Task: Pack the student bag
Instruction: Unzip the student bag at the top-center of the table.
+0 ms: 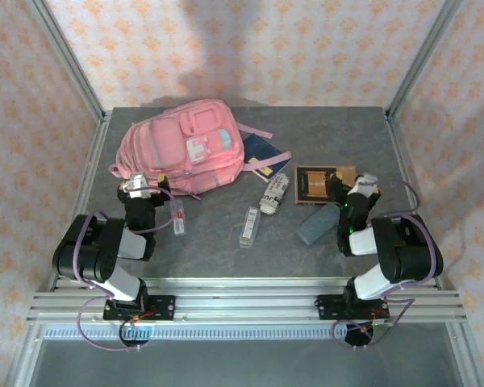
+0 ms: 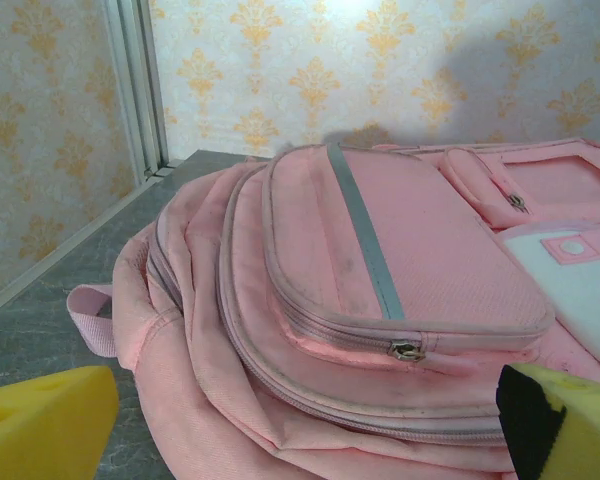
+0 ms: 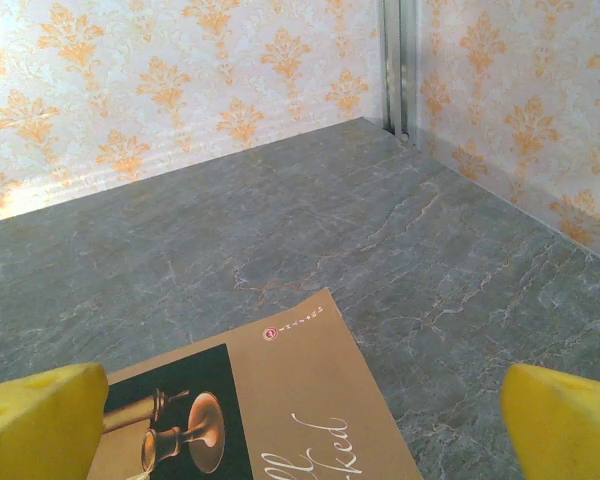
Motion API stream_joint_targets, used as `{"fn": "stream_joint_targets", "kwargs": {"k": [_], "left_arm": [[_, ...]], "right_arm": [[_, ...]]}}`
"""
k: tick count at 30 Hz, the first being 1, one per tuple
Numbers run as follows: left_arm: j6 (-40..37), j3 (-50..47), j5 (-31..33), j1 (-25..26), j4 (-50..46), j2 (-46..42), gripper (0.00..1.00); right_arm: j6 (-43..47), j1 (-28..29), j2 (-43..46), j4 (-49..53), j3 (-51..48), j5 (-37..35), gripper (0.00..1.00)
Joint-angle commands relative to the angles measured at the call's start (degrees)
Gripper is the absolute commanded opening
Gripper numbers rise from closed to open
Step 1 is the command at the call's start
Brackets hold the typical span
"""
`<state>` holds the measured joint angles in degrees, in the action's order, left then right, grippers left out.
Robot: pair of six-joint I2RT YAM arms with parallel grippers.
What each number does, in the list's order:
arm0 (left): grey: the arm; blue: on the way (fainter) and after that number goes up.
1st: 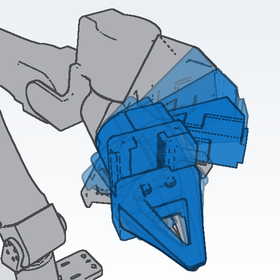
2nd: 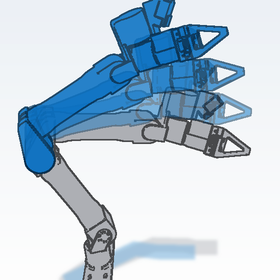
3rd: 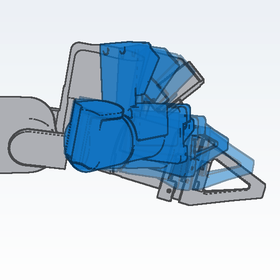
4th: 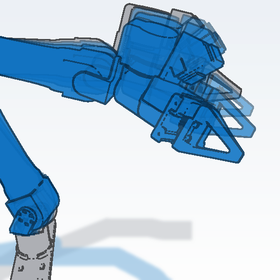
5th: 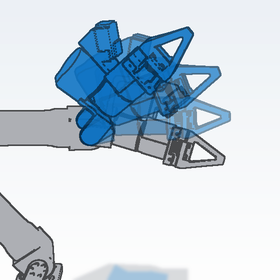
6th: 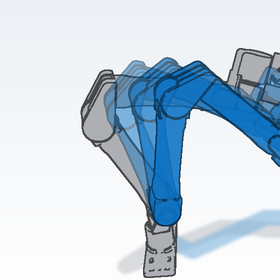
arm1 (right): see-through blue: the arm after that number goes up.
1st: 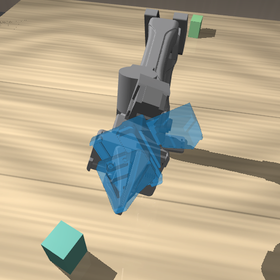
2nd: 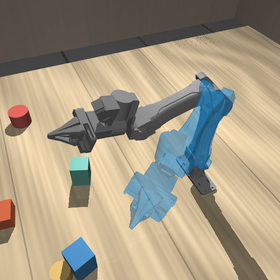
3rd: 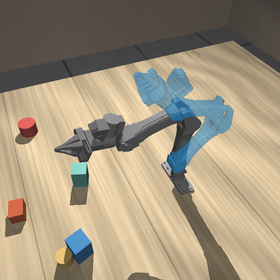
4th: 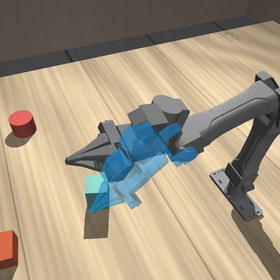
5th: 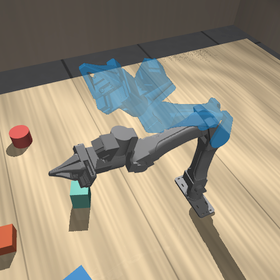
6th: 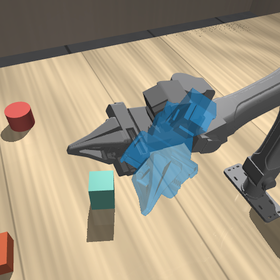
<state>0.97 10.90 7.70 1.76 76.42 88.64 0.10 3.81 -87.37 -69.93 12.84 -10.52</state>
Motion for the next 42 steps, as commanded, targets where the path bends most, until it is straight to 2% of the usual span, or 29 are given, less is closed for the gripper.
{"fn": "stream_joint_targets", "kwargs": {"k": [1, 33, 36, 39, 42], "left_arm": [[-0.71, 0.88, -1.05, -0.24, 0.31, -0.58, 1.0], [0.61, 1.55, -2.6, -1.67, -0.64, -0.78, 1.0], [0.91, 3.96, -1.24, -1.59, -9.94, -6.97, 1.0], [3.14, 8.64, 3.54, -1.58, -22.45, -13.44, 1.0], [7.62, 12.6, 2.03, -2.12, -31.92, -18.97, 1.0]], "right_arm": [[-0.02, 0.23, 0.53, -2.13, -0.38, -0.79, 1.0], [0.06, 0.22, 0.7, -2.42, -0.62, -1.06, 1.0], [0.13, 0.52, 5.06, 2.77, 0.93, -2.83, 1.0], [-3.5, 0.42, 12.81, 21.9, 8.5, -4.83, 1.0], [-10.01, -0.19, 17.15, 30.86, 14.1, 0.55, 1.0]]}}
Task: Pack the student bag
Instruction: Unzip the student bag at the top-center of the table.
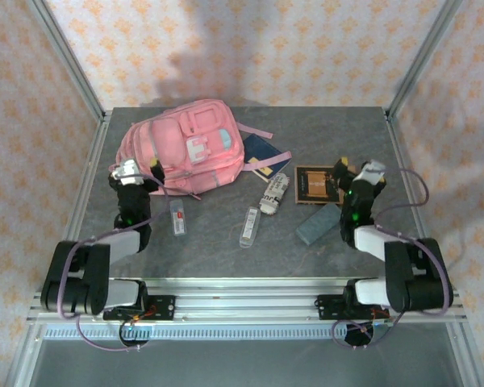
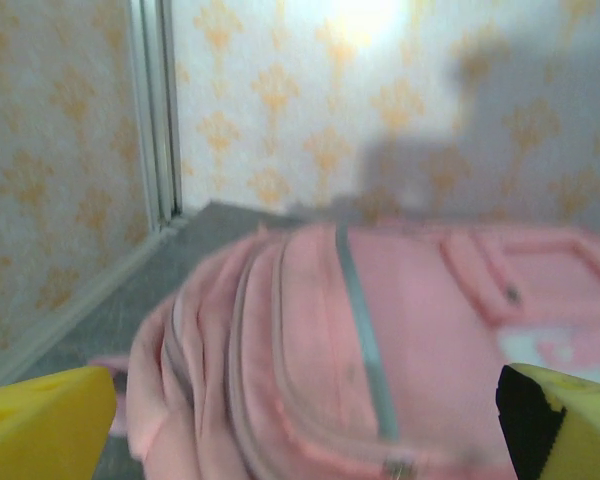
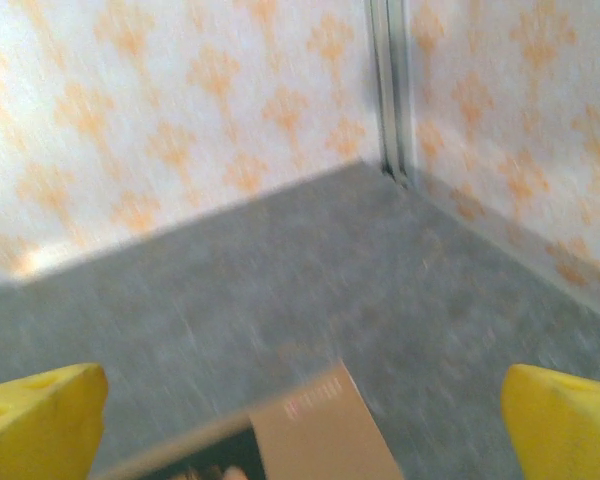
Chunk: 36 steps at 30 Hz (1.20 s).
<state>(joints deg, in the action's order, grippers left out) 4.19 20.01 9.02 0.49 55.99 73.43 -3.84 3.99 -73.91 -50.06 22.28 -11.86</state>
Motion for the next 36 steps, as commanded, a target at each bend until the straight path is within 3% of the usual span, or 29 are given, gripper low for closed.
{"fn": "stream_joint_targets", "kwargs": {"k": [1, 3, 4, 5, 8, 10, 12, 14, 18, 23, 30, 33, 36], "left_arm": [[8.67, 4.94, -1.35, -1.17, -15.13, -5.22, 1.0], [22.52, 8.24, -0.95, -1.2, -25.42, -7.39, 1.0], [26.39, 9.04, -3.15, -1.36, -27.57, -8.09, 1.0], [26.08, 9.58, -8.2, -1.64, -28.09, -8.69, 0.98], [31.77, 11.07, -13.87, -1.63, -33.84, -9.51, 0.72], [34.22, 11.41, -18.19, -1.43, -38.1, -9.07, 0.56], [36.64, 10.58, -20.97, -1.21, -41.71, -8.58, 0.56], [37.89, 8.59, -21.44, -0.38, -44.2, -9.15, 0.63], [41.04, 2.96, -20.71, 2.01, -44.04, -13.19, 0.64], [42.34, -1.09, -18.45, 3.01, -46.86, -19.38, 0.67], [44.15, -4.79, -19.89, 3.2, -47.3, -24.18, 0.67], [43.9, -4.83, -20.72, 3.29, -47.1, -24.06, 0.67], [43.26, -4.22, -22.21, 3.33, -46.9, -23.13, 0.67]], "right_arm": [[-13.26, -0.55, 4.6, 16.09, 7.11, 2.96, 1.0], [-27.92, -1.37, 4.33, 27.94, 12.88, 5.96, 1.0], [-27.74, -2.09, 2.8, 27.81, 14.41, 16.34, 0.91], [-26.55, -2.07, 0.65, 26.96, 16.37, 26.0, 0.74], [-28.92, 1.86, -7.66, 32.19, 24.1, 39.36, 0.53], [-28.69, 7.24, -11.08, 34.25, 26.69, 39.45, 0.53], [-29.12, 12.57, -14.33, 34.4, 28.56, 39.83, 0.55], [-31.15, 17.54, -18.65, 33.46, 30.35, 40.79, 0.57], [-35.92, 24.46, -28.91, 29.2, 34.07, 43.73, 0.58], [-38.45, 28.49, -40.08, 29.5, 42.3, 44.95, 0.6], [-42.5, 29.32, -50.15, 29.59, 51.6, 45.53, 0.6], [-43.46, 29.32, -52.83, 29.66, 54.68, 44.4, 0.49], [-43.7, 29.16, -53.85, 30.5, 56.82, 43.71, 0.19]]}}
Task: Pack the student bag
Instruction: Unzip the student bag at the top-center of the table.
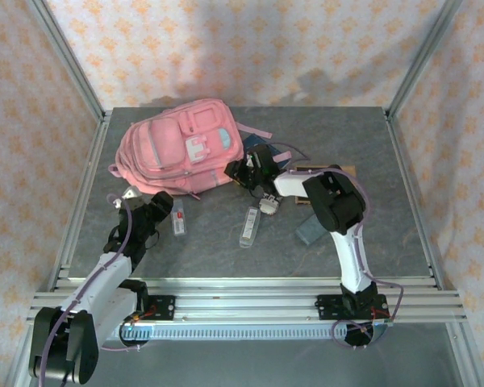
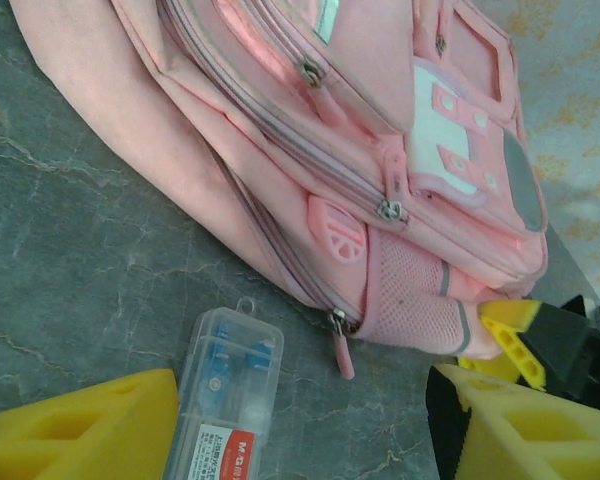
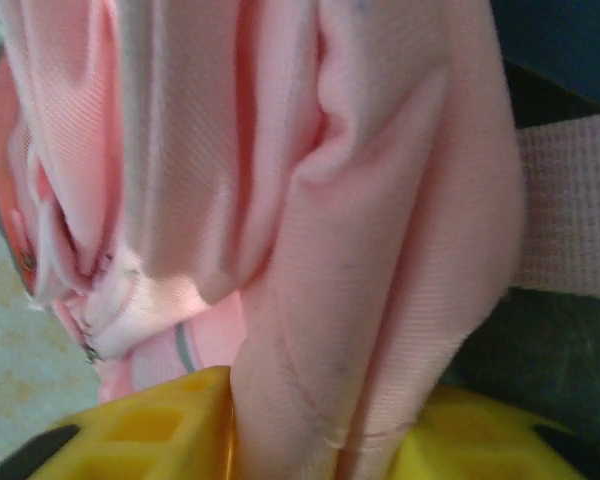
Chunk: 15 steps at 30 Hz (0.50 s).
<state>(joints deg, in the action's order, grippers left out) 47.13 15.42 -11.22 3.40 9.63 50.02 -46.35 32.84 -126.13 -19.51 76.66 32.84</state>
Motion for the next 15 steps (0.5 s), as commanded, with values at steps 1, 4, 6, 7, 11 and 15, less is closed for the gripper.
{"fn": "stream_joint_targets", "kwargs": {"k": [1, 4, 6, 7, 11, 15], "left_arm": [[-0.12, 0.84, -2.55, 0.44, -0.56, 0.71, 0.67], [-1.5, 2.52, -4.16, 0.75, -0.59, 2.07, 0.64], [-2.16, 3.74, -5.18, 1.3, -0.19, 3.12, 0.63], [-2.28, 4.31, -5.52, 1.75, 0.13, 3.73, 0.61], [-2.35, 6.54, -5.83, 5.04, 2.35, 5.92, 0.6], [-2.64, 9.36, -5.08, 9.31, 4.82, 9.26, 0.6]], "right_arm": [[-1.46, 0.09, -1.52, 0.01, 2.87, -0.66, 0.1], [-4.06, -1.09, 1.49, -2.04, 1.82, -0.39, 0.0], [-7.03, -2.25, 4.88, -4.22, 0.29, -0.44, 0.0], [-8.64, -2.87, 6.78, -5.19, -0.54, -0.64, 0.0], [-13.46, -4.8, 14.01, -6.09, -3.21, -3.75, 0.0], [-18.41, -6.93, 20.2, -8.33, -7.01, -7.31, 0.0]]}}
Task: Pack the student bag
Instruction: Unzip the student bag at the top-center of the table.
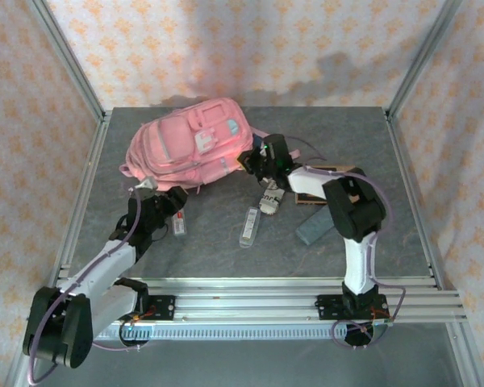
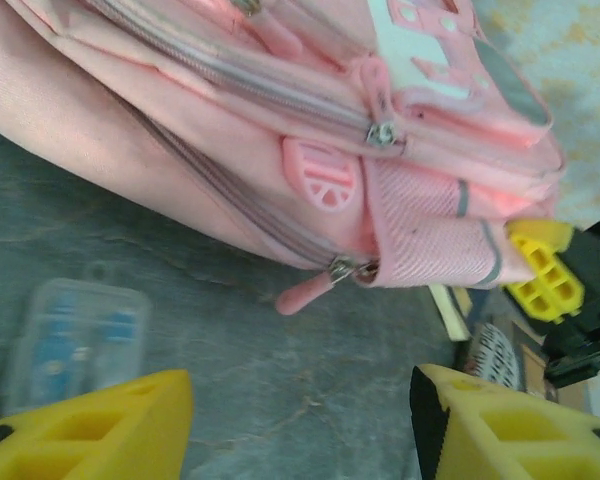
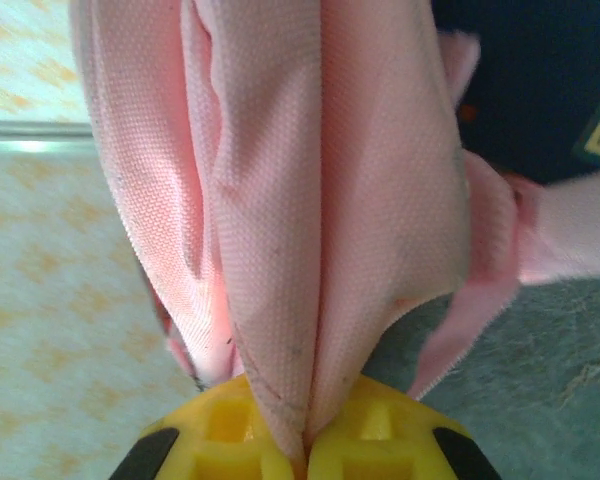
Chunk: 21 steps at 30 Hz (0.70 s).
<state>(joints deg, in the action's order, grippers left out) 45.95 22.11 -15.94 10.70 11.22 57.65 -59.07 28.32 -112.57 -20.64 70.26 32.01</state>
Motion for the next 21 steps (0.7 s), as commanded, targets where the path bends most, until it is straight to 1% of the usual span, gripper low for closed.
{"fn": "stream_joint_targets", "kwargs": {"k": [1, 3, 6, 8, 11, 14, 21], "left_arm": [[-1.65, 3.46, 0.13, 3.06, 3.67, 2.58, 0.6], [-2.16, 4.91, 0.63, 4.9, 4.77, 4.58, 0.62], [-3.17, 7.53, 1.35, 7.78, 5.85, 7.9, 0.64], [-4.27, 9.28, 2.24, 9.91, 6.53, 10.12, 0.67], [-5.81, 11.91, 3.19, 12.35, 7.71, 13.88, 0.69], [-7.9, 15.02, 2.73, 13.37, 8.66, 18.17, 0.72], [-18.04, 26.27, 3.63, 13.59, 3.58, 27.12, 0.77]], "right_arm": [[-6.02, -2.92, 7.94, -7.08, -1.07, -7.67, 0.0], [-6.25, -3.75, 10.54, -5.3, -1.85, -10.92, 0.0], [-7.4, -5.0, 14.65, -5.7, -5.21, -14.92, 0.0], [-7.29, -5.5, 16.68, -5.31, -6.39, -16.13, 0.0], [-6.31, -5.96, 17.64, -4.03, -6.45, -15.03, 0.0], [-5.79, -6.08, 17.43, -3.27, -6.36, -13.37, 0.0], [-5.09, -6.16, 16.87, -3.0, -5.78, -10.17, 0.0]]}}
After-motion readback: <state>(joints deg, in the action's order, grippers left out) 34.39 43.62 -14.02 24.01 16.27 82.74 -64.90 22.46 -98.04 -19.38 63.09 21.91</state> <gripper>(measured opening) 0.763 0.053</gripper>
